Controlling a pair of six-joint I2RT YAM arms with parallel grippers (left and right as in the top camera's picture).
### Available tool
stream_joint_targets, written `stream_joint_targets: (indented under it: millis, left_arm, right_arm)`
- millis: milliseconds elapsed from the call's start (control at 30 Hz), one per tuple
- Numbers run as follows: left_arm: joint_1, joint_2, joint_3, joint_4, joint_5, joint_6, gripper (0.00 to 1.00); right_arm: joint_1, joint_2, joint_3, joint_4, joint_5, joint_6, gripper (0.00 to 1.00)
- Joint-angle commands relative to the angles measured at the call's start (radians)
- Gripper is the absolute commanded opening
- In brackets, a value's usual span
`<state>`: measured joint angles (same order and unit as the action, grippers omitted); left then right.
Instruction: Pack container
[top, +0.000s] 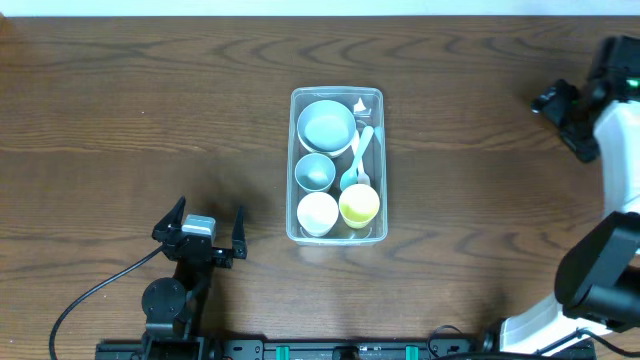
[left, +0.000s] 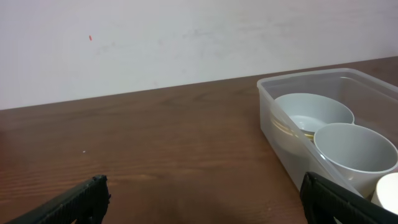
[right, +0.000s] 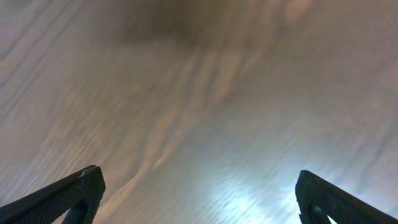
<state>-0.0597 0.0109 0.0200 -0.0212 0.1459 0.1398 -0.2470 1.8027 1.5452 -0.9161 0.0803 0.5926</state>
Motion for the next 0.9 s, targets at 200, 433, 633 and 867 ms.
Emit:
stream_joint_targets:
  millis: [200, 433, 633, 867]
  left_arm:
    - [0.005, -0.005, -0.016, -0.038, 0.003, 0.021, 0.98]
    - [0.005, -0.005, -0.016, -0.038, 0.003, 0.021, 0.98]
    - [0.005, -0.005, -0.016, -0.038, 0.003, 0.021, 0.98]
    - [0.005, -0.005, -0.016, -0.038, 0.003, 0.021, 0.98]
  right_arm:
    - [0.583, -0.257, 0.010, 0.010, 0.127, -0.080, 0.99]
    - [0.810, -0.432, -0.074, 0.040, 0.329, -0.283, 0.99]
    - [0.628, -0.697, -0.373, 0.362, 0.100, -0.305, 0.99]
    - [0.454, -1.063, -0.789, 0.691, -0.100, -0.479, 0.99]
